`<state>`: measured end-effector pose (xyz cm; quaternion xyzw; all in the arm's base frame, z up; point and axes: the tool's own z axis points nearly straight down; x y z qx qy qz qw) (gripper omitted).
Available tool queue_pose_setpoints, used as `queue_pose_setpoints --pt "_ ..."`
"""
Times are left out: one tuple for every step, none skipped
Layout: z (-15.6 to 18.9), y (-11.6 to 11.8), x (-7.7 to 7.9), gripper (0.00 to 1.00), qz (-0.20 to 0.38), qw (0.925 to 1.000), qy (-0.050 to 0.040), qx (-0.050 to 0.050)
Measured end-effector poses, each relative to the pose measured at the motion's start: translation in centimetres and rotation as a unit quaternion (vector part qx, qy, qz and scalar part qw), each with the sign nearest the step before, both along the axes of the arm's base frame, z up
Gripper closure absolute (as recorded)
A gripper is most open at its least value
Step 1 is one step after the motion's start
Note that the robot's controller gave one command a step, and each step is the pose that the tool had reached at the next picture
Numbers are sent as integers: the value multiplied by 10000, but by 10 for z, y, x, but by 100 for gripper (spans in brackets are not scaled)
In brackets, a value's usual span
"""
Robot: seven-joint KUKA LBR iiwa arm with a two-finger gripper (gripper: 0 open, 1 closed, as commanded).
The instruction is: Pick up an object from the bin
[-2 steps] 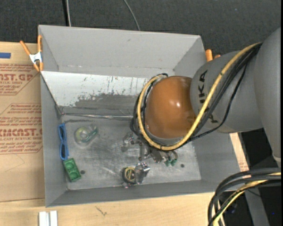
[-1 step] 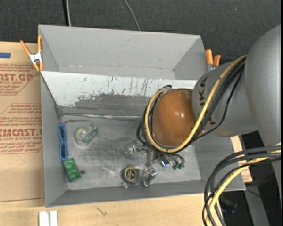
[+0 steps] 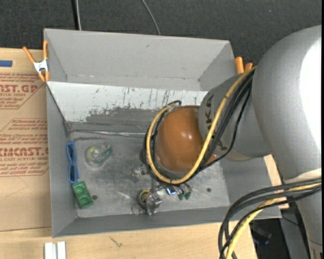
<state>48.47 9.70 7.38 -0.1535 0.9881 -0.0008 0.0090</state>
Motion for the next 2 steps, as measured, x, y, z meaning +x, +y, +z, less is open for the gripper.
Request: queue_pose_setpoints --pt "1 1 -2 100 6 10000 36 8" --pt "131 -12 10 100 159 9999 48 -1"
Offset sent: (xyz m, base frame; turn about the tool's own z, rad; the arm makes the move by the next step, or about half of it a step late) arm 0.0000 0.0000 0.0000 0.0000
